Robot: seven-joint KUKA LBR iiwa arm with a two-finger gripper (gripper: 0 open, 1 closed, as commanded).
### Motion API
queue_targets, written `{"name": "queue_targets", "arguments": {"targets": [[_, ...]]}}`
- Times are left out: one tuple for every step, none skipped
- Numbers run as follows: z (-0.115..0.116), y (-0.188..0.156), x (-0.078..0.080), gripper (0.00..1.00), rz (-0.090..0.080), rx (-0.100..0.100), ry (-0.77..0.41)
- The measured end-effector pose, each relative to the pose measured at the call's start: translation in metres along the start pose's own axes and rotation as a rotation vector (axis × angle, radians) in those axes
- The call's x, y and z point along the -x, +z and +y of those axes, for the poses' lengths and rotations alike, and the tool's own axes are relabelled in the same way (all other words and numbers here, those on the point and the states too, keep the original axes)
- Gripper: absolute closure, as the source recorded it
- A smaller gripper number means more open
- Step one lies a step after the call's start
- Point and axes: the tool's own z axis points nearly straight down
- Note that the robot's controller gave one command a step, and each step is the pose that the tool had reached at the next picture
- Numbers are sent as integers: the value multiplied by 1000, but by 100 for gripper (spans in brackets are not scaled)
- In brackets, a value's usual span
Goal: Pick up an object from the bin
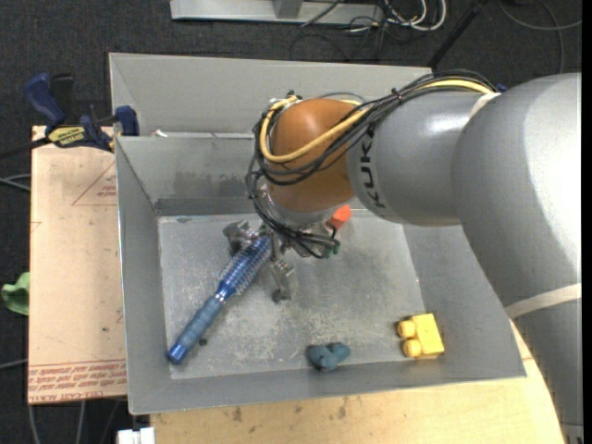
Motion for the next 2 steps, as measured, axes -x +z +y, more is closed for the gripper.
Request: {"name": "queue_targets", "arguments": {"targets": [[-2, -2, -1, 100, 0, -2, 1], [-63, -158, -5, 100, -9, -9, 45]]}}
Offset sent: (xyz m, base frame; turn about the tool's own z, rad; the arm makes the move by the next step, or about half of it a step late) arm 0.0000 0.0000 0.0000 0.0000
